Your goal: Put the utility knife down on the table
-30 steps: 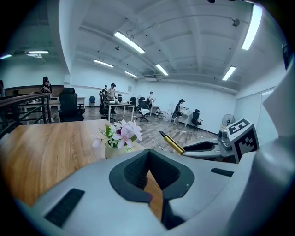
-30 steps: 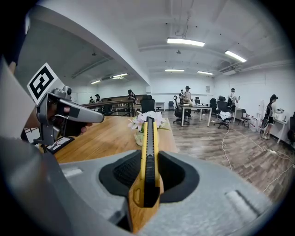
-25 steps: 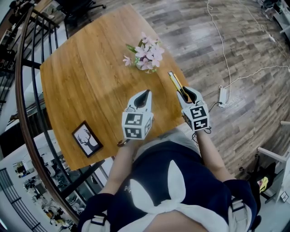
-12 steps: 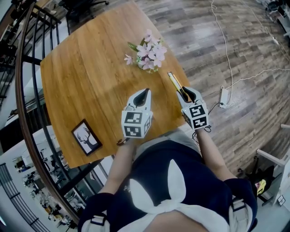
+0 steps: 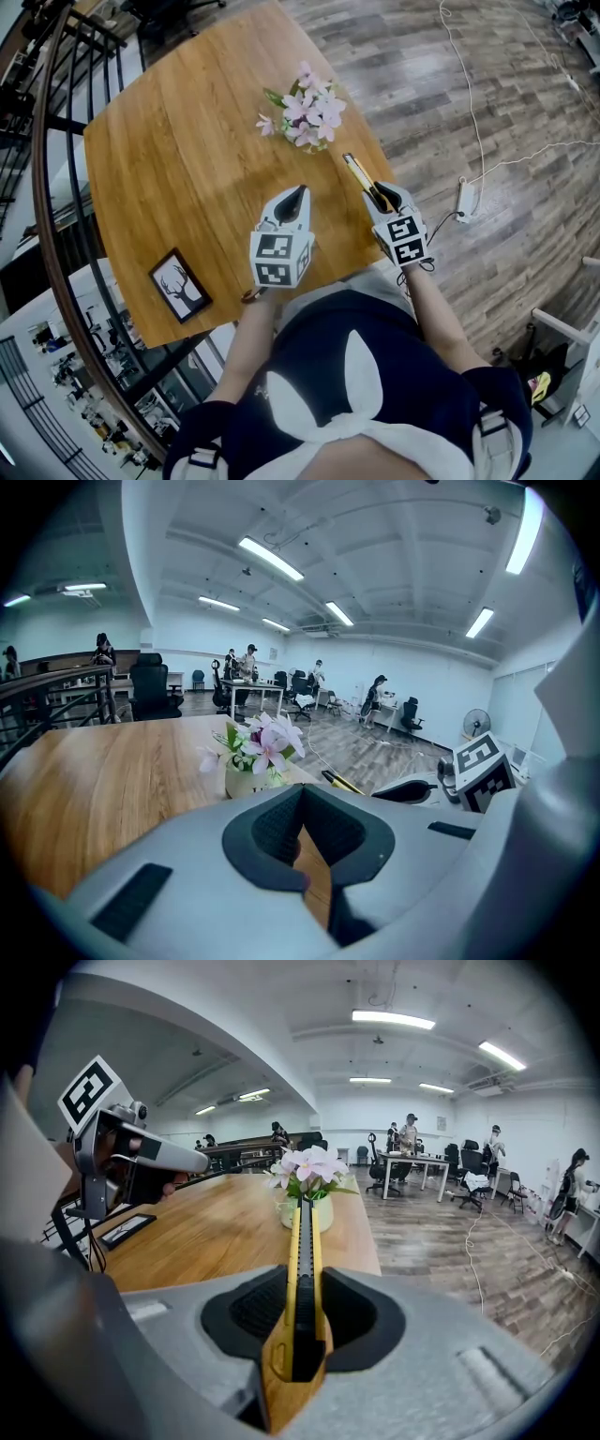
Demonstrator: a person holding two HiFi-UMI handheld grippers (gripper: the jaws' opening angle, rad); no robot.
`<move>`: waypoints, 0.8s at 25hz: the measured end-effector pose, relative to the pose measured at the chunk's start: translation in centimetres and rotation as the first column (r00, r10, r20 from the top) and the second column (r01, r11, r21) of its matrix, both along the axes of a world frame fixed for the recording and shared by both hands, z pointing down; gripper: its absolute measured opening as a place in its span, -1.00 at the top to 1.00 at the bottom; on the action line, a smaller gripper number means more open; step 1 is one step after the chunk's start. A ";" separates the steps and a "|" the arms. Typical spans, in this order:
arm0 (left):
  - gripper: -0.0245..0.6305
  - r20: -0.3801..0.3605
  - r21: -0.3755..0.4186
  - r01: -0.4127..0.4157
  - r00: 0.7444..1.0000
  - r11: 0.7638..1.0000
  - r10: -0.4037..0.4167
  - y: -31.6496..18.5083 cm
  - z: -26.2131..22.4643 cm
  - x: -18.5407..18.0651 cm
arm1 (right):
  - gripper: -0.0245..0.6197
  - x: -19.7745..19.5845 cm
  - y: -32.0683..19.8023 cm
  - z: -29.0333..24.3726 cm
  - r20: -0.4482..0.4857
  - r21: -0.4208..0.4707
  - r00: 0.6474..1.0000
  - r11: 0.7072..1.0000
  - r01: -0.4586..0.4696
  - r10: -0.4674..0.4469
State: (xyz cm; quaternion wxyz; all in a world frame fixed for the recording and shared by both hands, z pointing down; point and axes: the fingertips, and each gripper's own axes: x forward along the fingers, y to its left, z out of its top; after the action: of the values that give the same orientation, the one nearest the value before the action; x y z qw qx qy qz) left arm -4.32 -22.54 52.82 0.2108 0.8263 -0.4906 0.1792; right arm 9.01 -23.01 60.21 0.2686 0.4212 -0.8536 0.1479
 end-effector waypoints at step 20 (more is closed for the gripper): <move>0.87 0.017 -0.021 0.045 0.999 0.999 -0.045 0.1 1.0 -1.4 | 0.57 -1.1 0.4 5.0 -0.051 -0.084 0.995 0.993 0.087 -0.091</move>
State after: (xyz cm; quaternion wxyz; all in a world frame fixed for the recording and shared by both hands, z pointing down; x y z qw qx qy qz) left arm -5.69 -22.47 53.80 0.2195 0.8114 -0.5088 0.1862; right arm 7.93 -22.58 65.23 0.3152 0.3754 -0.8570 0.1588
